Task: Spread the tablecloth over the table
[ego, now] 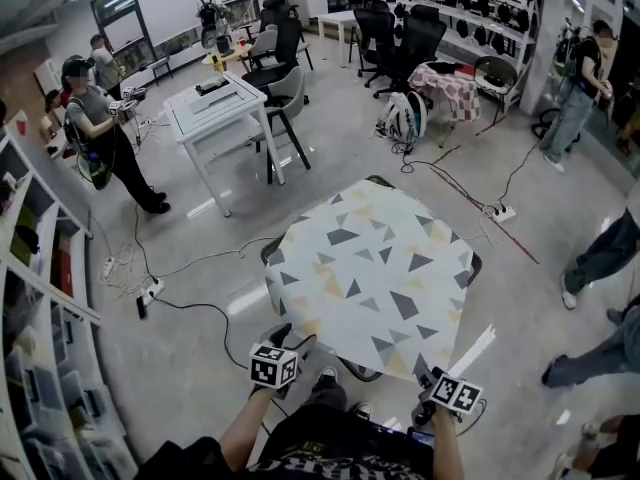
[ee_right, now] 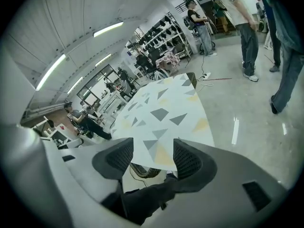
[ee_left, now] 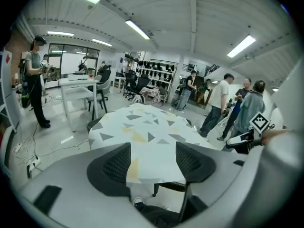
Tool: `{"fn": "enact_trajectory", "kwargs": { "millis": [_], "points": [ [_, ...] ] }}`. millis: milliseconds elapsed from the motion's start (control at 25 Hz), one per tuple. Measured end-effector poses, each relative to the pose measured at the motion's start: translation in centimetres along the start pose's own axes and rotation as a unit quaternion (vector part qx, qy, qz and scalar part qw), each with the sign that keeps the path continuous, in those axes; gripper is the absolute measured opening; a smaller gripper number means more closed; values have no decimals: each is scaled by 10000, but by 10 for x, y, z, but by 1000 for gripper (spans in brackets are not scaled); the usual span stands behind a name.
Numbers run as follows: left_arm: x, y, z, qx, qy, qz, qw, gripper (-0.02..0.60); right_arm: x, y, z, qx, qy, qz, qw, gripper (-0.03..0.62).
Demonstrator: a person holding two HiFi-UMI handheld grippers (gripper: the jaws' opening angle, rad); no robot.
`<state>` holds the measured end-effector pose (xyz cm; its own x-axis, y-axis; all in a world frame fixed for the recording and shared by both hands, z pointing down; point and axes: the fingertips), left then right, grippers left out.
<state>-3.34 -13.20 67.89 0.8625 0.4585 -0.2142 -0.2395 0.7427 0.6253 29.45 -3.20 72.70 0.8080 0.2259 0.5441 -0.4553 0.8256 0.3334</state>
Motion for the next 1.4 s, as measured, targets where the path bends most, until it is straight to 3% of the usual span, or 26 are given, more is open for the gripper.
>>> {"fn": "enact_trajectory", "kwargs": {
  "millis": [240,400,720,1040,1240,1400],
  "points": [
    [44,-23,-14,354,305,375,9982,281,-26,-14,-20,326,-205,-580,9976,251],
    [73,-38,-28,640,489,574,9951,262,-70,-27,-36,574,-708,-1171,9889,231],
    [113,-69,-79,1406,751,847,9836,168,-170,-48,-87,1120,-1677,-2400,9496,167],
    [127,-75,-116,1671,684,1061,9778,127,-232,-46,-106,1343,-2306,-3220,9083,131],
    [127,-79,-133,1821,813,1044,9743,67,-257,-38,-108,1312,-2404,-3373,9007,121],
    [125,-81,-137,1869,1009,1040,9716,55,-270,-31,-106,1346,-2451,-3408,8976,81]
  ]
}}
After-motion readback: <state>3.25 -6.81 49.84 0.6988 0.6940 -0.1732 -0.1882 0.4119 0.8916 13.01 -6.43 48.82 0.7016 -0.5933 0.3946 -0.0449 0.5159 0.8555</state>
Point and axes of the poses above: the fingertips, and each gripper's own axes: z forward along the fingers, x to its right, y out of its underside, and after that the axes turned 12 degrees about -x, right-handed
